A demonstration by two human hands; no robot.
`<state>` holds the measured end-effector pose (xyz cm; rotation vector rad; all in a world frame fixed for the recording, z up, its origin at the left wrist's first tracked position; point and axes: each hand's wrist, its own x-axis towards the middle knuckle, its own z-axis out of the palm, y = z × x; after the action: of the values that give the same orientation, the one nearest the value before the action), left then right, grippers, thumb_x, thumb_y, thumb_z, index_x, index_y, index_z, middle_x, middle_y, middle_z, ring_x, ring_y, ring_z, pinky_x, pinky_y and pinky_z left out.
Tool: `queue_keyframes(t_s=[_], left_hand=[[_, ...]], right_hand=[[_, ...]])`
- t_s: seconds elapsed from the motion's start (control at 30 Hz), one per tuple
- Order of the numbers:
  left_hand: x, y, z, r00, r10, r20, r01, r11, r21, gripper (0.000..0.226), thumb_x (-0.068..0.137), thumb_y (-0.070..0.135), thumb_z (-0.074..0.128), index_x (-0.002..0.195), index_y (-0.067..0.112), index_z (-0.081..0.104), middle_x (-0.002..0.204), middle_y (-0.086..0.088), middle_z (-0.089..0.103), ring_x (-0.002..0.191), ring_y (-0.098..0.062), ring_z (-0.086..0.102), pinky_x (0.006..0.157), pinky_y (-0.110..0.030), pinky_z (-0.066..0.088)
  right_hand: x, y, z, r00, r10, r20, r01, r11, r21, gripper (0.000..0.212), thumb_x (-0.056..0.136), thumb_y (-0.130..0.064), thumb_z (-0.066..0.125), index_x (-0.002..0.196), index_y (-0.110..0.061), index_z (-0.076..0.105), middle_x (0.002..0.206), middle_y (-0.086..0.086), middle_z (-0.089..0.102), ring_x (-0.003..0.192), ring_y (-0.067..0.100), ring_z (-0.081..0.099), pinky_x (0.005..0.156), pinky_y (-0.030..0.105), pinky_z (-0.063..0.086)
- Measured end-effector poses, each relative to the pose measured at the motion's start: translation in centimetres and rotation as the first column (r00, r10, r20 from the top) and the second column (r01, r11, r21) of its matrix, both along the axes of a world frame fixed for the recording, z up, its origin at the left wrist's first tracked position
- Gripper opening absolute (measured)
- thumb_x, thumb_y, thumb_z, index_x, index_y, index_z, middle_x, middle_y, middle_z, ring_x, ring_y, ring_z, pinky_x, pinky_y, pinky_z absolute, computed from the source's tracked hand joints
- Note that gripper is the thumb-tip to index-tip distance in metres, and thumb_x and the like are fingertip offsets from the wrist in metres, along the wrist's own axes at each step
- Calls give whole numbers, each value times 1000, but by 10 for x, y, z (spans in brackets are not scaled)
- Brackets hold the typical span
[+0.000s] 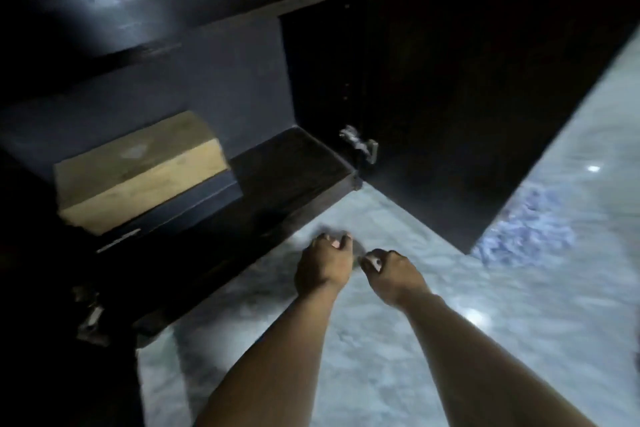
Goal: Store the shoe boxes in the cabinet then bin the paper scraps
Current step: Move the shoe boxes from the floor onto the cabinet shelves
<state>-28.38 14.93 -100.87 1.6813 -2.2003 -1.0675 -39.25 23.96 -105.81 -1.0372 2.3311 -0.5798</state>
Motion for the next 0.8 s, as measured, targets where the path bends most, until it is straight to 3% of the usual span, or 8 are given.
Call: queue_keyframes(t_s=[0.17, 0.37, 0.43, 0.5, 0.63, 0.73, 0.8], left_hand=[[-96, 113, 4, 942, -336, 9, 335, 940, 65, 57, 95, 59, 43, 108, 11, 69, 121, -12, 69, 113, -35, 62, 93, -39, 50], [-187, 269, 24, 766, -642, -41, 642, 759, 104, 45, 95, 54, 48, 86, 13, 63, 85, -7, 62, 81, -31, 57, 68, -32, 42], [-207, 314, 21, 699, -713, -53, 714, 693, 98, 48, 92, 57, 50, 92, 12, 66, 98, -11, 70, 82, -32, 62, 66, -31, 45], [-222, 355, 14, 655, -753, -67, 754, 647, 113, 45, 92, 57, 54, 110, 17, 67, 115, -4, 70, 103, -32, 65, 76, -31, 47], [-236, 413, -5, 614, -777, -137, 789, 596, 149, 36, 91, 46, 62, 118, 23, 60, 125, -4, 69, 111, -31, 63, 84, -32, 49], [-243, 436, -20, 635, -755, -163, 772, 610, 182, 50, 91, 34, 67, 137, 24, 48, 135, -4, 62, 120, -32, 60, 90, -31, 45], [-247, 442, -30, 643, -750, -154, 763, 611, 211, 57, 92, 30, 66, 143, 26, 42, 140, -4, 60, 122, -32, 59, 93, -31, 44]], right_hand=[[-73, 165, 25, 938, -338, -75, 341, 940, 33, 48, 98, -61, 43, 127, -28, 64, 127, 6, 64, 119, 29, 60, 95, 37, 50], [-125, 357, 60, 710, -650, -270, 676, 737, 2, 39, 102, -46, 43, 121, -18, 62, 119, 19, 64, 113, 40, 62, 89, 43, 51], [-132, 412, 62, 598, -755, -267, 787, 617, 18, 42, 101, -47, 42, 124, -16, 58, 122, 19, 58, 116, 42, 58, 92, 47, 51], [-137, 462, 57, 480, -832, -279, 871, 490, 39, 49, 100, -50, 42, 134, -17, 52, 130, 20, 52, 123, 44, 52, 98, 51, 49], [-154, 538, 37, 293, -935, -201, 955, 297, 10, 55, 98, -50, 49, 138, -12, 48, 136, 26, 50, 128, 47, 48, 105, 51, 45], [-172, 578, 20, 239, -963, -126, 971, 234, 52, 65, 95, -50, 52, 148, -14, 41, 142, 28, 49, 132, 48, 46, 110, 48, 42], [-181, 593, 8, 281, -953, -112, 958, 271, 92, 71, 93, -49, 53, 153, -16, 34, 146, 26, 47, 135, 47, 44, 113, 47, 38]])
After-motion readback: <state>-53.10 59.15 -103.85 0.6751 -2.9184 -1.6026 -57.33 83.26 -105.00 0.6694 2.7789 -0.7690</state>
